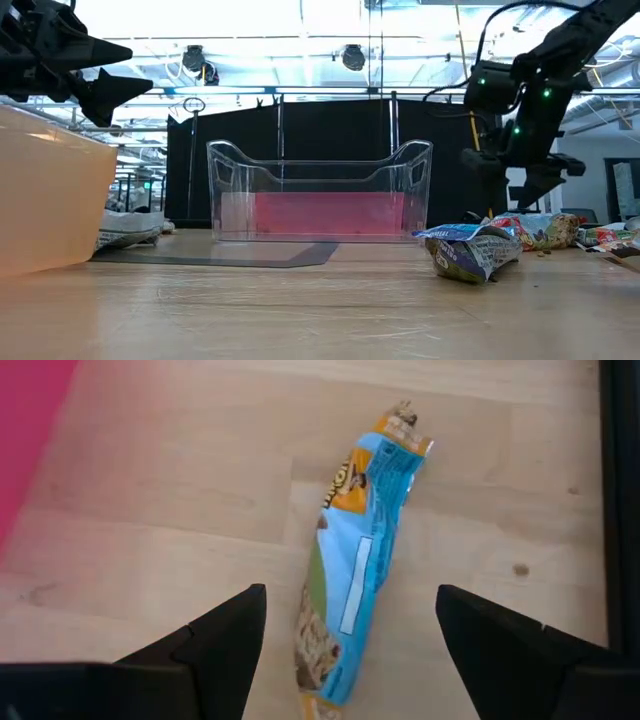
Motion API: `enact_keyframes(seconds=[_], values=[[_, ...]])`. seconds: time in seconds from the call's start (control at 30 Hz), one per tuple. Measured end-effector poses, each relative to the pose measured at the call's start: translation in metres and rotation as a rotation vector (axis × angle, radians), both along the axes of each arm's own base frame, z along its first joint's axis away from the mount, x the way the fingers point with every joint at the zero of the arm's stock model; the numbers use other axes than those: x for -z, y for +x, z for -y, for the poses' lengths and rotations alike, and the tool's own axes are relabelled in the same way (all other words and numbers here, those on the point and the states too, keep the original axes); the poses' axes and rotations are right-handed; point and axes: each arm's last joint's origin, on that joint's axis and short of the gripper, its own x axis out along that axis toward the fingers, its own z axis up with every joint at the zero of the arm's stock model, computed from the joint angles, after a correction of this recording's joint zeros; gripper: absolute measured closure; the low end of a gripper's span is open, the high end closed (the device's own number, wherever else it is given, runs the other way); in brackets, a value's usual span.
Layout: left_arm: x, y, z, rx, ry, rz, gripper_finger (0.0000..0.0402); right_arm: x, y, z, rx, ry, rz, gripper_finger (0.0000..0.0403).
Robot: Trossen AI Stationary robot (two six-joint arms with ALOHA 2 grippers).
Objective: Pick and place Granola Bars by type
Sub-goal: Put the yellow granola bar into the transparent bin
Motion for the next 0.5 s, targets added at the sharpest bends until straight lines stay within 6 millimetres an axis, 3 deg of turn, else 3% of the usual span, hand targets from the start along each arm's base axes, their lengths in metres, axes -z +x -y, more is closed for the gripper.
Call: enact_keyframes(seconds=[0.5], values=[[0.000, 0.000, 0.000, 0.000, 0.000, 0.000, 0.0133, 0.025, 0.010, 0.007, 0.022, 0.096, -0.046, 0.0105]])
